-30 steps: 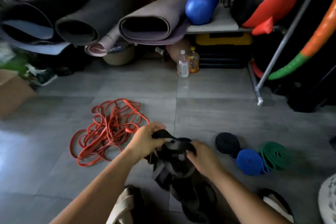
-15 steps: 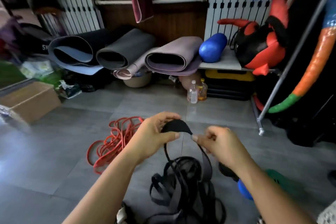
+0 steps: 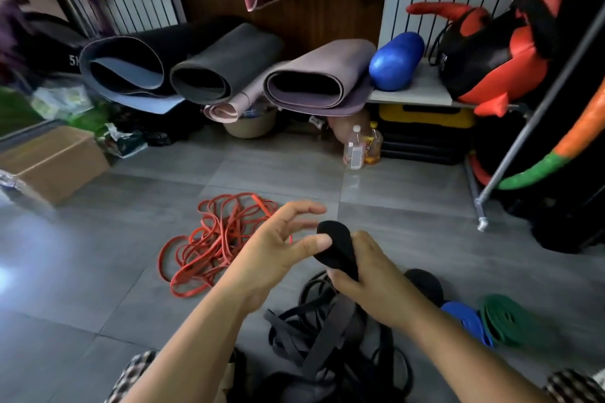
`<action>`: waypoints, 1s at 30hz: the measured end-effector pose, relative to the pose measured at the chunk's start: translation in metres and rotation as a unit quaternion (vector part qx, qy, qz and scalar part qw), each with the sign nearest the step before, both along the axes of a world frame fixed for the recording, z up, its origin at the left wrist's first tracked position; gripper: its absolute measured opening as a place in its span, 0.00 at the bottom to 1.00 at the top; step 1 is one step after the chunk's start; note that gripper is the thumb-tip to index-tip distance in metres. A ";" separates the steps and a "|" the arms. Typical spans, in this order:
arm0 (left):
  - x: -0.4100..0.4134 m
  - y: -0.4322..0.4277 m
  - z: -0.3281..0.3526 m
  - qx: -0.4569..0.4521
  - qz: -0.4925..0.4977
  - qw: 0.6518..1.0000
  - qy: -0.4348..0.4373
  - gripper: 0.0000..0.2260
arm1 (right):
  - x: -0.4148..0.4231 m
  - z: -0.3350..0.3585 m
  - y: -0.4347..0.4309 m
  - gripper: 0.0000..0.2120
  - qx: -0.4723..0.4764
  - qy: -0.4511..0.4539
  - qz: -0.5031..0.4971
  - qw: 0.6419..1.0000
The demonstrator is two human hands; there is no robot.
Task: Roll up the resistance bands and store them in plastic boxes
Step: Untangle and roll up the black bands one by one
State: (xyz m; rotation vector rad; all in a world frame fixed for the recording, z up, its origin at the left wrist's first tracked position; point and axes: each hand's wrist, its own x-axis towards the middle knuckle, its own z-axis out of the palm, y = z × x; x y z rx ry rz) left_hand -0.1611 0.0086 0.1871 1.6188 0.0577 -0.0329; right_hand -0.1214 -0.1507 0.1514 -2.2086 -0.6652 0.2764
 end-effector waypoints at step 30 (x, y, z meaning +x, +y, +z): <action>0.005 -0.025 -0.019 -0.231 0.095 0.965 0.081 0.05 | 0.007 0.012 -0.011 0.17 0.292 0.140 -0.057 0.944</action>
